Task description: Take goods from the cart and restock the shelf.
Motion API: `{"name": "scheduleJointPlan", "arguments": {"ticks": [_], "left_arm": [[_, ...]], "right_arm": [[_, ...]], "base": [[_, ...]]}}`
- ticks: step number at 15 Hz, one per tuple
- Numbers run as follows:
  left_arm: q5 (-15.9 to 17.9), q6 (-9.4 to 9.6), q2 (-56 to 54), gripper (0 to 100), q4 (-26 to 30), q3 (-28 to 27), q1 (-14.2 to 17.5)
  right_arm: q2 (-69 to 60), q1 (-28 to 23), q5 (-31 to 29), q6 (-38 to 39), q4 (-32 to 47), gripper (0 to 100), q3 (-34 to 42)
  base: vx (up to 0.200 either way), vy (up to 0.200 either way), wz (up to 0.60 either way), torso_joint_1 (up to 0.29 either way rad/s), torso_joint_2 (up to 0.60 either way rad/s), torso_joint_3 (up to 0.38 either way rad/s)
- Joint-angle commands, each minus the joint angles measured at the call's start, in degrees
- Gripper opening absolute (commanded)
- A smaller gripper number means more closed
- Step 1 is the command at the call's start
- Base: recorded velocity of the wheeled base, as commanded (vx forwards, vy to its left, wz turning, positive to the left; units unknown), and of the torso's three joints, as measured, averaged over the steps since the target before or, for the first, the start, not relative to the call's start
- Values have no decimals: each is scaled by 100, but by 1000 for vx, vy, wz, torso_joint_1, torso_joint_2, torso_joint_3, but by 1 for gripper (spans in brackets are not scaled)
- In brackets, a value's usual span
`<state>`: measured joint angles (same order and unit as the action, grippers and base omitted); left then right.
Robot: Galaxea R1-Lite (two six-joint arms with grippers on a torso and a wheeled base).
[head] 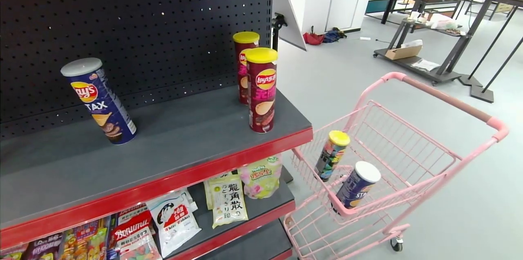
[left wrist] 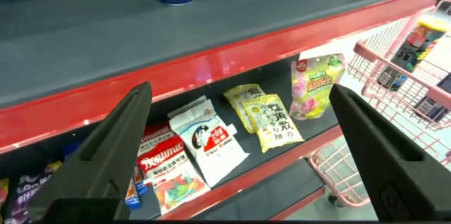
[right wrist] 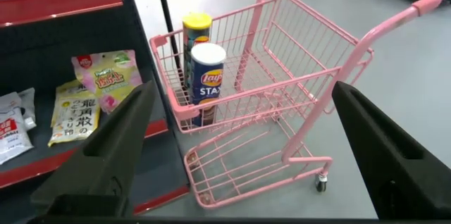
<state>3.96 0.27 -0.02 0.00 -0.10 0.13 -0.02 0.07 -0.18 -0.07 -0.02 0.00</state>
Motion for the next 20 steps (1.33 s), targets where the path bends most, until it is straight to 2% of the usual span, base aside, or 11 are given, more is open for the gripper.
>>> {"name": "scheduleJointPlan", "arguments": {"ticks": [1, 12, 20], "left_arm": [[-1, 0, 2, 100, 0, 1, 4], [-1, 8, 2, 100, 0, 1, 4], [-1, 8, 2, 100, 0, 1, 4]], "right_arm": [[2, 1, 1, -1, 2, 100, 0], [2, 1, -8, -1, -6, 100, 0], [2, 1, 1, -10, -6, 100, 0]], "base": [[0, 0, 0, -129, 300, 168], [0, 0, 0, -143, 373, 226], [0, 0, 0, -167, 510, 339]]}}
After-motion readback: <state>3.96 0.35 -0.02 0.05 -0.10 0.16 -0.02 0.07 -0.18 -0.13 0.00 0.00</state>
